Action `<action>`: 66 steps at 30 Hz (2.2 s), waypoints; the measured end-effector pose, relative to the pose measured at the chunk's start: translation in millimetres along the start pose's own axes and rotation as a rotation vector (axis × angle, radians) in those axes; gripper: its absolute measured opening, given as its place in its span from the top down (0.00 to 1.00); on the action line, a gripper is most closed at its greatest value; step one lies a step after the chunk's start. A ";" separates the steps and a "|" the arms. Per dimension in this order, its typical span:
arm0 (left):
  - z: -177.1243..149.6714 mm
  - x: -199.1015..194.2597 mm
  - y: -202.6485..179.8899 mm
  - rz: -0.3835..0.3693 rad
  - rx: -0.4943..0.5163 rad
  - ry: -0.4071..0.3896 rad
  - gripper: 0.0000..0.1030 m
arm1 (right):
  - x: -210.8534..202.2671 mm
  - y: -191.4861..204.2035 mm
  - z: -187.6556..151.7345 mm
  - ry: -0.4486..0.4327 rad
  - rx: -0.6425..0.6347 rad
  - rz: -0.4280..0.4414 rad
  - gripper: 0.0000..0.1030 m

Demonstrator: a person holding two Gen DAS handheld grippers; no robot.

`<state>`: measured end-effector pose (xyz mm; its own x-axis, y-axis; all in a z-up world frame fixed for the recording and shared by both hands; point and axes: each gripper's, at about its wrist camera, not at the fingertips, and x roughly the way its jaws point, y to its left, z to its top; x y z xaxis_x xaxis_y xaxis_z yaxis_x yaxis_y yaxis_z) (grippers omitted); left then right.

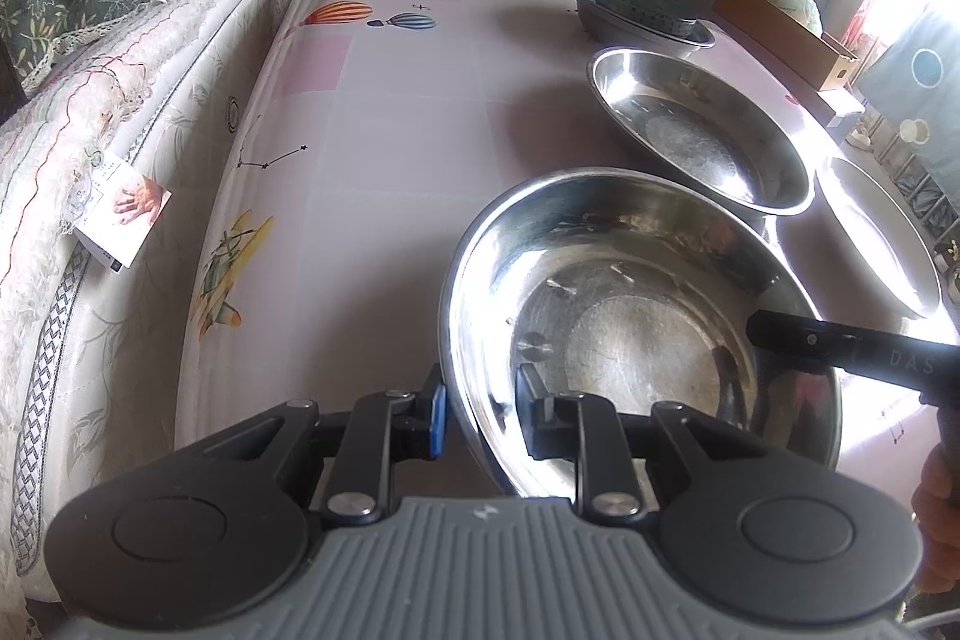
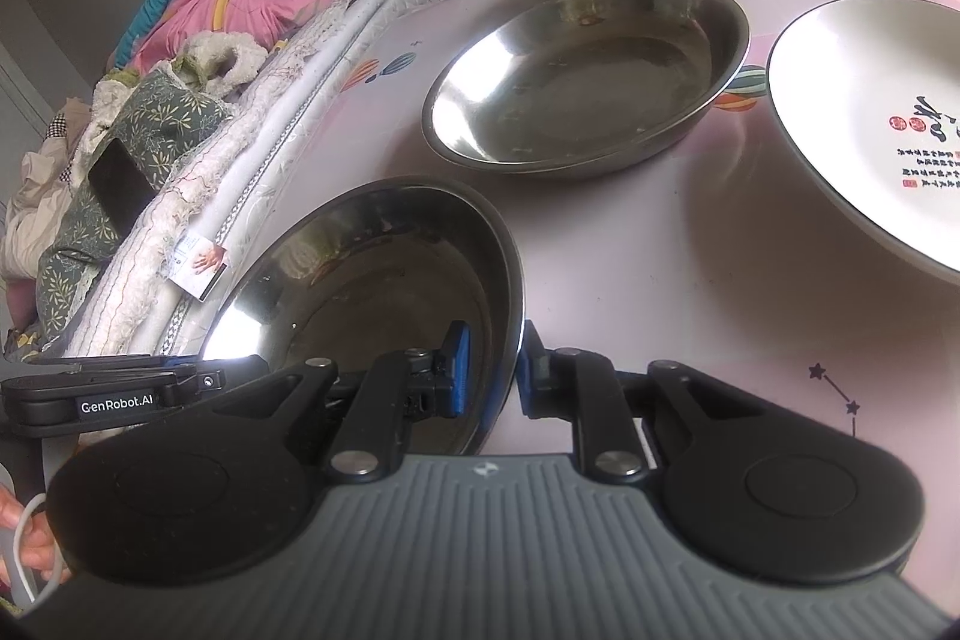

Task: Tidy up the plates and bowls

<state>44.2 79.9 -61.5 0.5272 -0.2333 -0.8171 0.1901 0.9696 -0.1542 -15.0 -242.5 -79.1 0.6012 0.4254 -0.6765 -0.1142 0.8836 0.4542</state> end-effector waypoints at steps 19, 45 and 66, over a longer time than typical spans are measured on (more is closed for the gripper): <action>-1.9 -1.1 1.4 -0.006 -0.012 -0.001 0.78 | 0.0 -0.3 -0.1 0.001 0.001 0.001 0.84; -2.7 -4.0 1.4 0.008 -0.013 -0.011 0.77 | -0.7 5.7 -0.4 -0.010 -0.007 0.012 0.83; -3.0 -17.5 5.5 0.008 -0.028 -0.041 0.77 | -3.4 15.0 1.8 -0.021 -0.022 0.029 0.83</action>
<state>33.5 89.5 -49.7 0.5622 -0.2280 -0.7949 0.1628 0.9729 -0.1639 -17.3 -231.1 -68.9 0.6138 0.4470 -0.6507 -0.1490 0.8750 0.4606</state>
